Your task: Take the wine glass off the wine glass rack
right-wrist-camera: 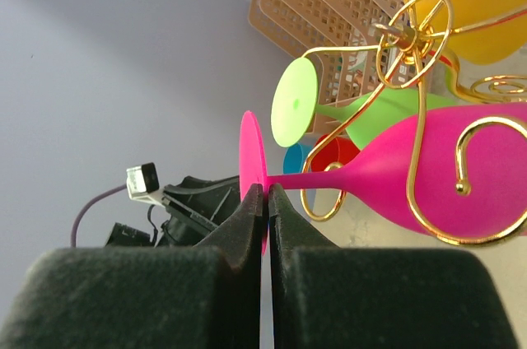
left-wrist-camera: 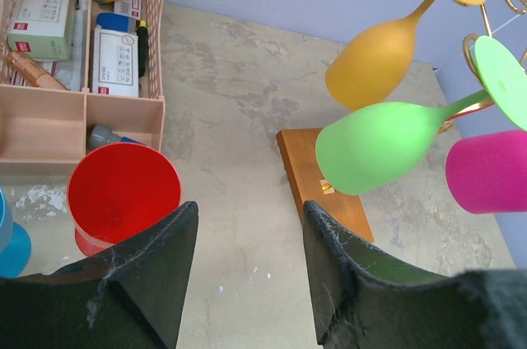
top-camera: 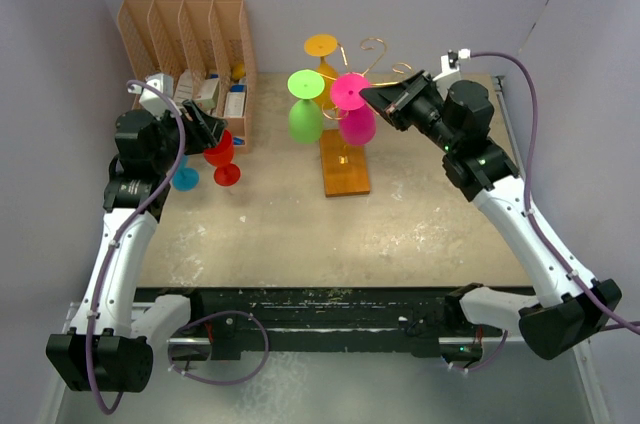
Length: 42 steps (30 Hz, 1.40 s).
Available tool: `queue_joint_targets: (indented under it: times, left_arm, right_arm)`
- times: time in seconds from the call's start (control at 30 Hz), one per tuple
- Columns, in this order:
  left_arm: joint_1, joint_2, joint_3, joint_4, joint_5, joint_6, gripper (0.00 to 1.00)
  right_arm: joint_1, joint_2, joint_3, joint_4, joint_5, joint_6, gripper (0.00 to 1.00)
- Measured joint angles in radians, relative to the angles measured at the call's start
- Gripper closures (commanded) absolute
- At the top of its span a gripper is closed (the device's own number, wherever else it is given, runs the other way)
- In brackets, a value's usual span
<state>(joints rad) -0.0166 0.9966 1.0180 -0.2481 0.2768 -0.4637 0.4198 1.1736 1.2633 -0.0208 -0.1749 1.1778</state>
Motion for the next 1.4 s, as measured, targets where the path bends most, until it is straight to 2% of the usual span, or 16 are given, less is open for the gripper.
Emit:
queue_joint_targets:
  times: [0.8, 1.0, 1.13, 1.23, 1.4]
  left_arm:
    - [0.000, 0.001, 0.000, 0.000, 0.005, -0.001, 0.42]
    - [-0.006, 0.001, 0.000, 0.000, 0.004, -0.006, 0.42]
    - [-0.012, 0.001, 0.000, 0.000, 0.004, -0.006, 0.42]
    - [-0.012, 0.001, 0.000, 0.000, 0.004, -0.007, 0.42]
    - [-0.012, -0.003, -0.004, -0.003, 0.012, -0.008, 0.42]
  right_arm:
    - [0.000, -0.194, -0.099, -0.027, -0.138, -0.061, 1.00]
    - [0.000, -0.282, -0.100, -0.113, -0.214, -0.280, 1.00]
    - [0.000, -0.348, -0.052, -0.263, -0.251, -0.504, 1.00]
    - [0.000, -0.382, 0.048, -0.395, -0.285, -0.690, 1.00]
    - [0.128, -0.445, 0.148, -0.494, -0.272, -0.914, 1.00]
